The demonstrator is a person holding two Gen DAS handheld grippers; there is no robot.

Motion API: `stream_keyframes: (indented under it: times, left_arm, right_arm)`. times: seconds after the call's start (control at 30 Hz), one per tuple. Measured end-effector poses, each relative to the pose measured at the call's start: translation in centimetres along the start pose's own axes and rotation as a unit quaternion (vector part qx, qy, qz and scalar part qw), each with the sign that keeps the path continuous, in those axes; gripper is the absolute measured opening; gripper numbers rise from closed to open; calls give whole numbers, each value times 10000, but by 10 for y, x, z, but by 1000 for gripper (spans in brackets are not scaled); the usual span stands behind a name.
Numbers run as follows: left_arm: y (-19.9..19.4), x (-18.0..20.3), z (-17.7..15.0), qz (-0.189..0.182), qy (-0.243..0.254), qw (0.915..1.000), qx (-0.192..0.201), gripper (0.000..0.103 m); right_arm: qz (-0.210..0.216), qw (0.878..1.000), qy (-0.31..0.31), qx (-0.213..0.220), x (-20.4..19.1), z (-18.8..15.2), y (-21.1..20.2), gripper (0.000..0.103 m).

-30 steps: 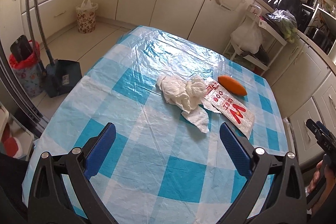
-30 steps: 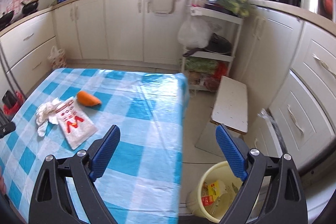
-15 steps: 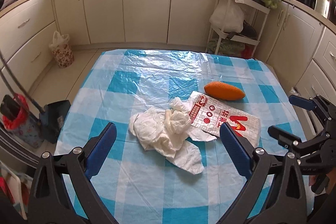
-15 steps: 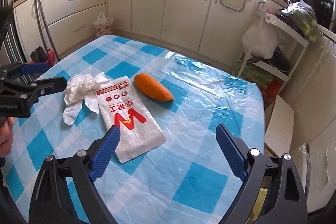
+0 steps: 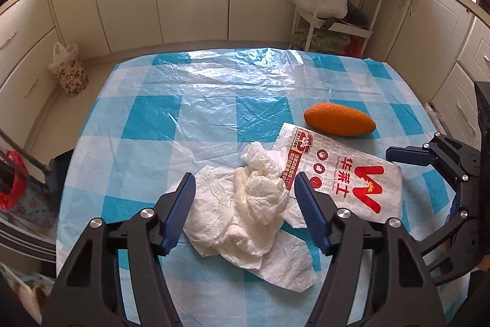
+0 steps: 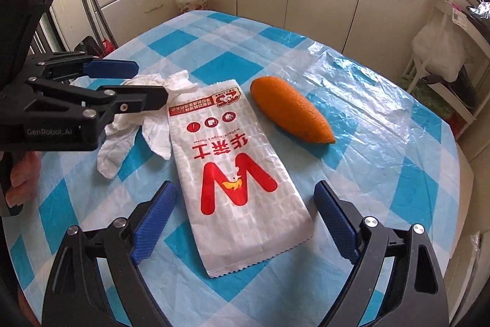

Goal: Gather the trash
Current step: 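Grasp the white tissue with the left gripper while the right gripper grasps the white wrapper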

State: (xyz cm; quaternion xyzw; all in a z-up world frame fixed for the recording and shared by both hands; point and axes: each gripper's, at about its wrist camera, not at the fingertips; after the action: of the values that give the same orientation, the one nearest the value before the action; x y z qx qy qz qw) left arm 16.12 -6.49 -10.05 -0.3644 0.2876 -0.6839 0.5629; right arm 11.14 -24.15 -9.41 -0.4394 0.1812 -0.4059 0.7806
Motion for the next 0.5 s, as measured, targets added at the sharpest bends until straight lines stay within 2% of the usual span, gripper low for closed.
stream_keyframes:
  times: [0.03, 0.13, 0.2, 0.27, 0.33, 0.5]
  left_arm:
    - [3, 0, 0, -26, 5, 10000, -50, 52]
    - [8, 3, -1, -55, 32, 9999, -120, 28]
    - [5, 4, -1, -96, 9, 9999, -97, 24]
    - [-2, 3, -3, -171, -55, 9998, -44, 22]
    - [-13, 2, -4, -263, -126, 9996, 49, 22]
    - [-53, -7, -9, -641, -365, 9967, 325, 22]
  right_arm:
    - [18, 10000, 47, -4, 2, 0, -1, 84]
    - [-24, 9996, 266, 60, 10, -2, -6, 63]
    - [-18, 9991, 429, 74, 17, -2, -9, 28]
    - [97, 9979, 636, 62, 23, -5, -11, 10]
    - [123, 9978, 656, 41, 22, -7, -13, 6]
    - [245, 9984, 500, 111, 3, -8, -33, 4]
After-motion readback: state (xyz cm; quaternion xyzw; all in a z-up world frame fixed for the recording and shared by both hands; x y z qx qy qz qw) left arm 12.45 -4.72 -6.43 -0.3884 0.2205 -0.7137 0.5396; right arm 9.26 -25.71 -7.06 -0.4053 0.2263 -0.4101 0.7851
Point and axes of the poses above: each gripper's, at about its wrist camera, not at the fingertips, and y roughly the way its jaws point, x to its right, z to its top, and after that the axes turned 10 degrees about -y, right-handed
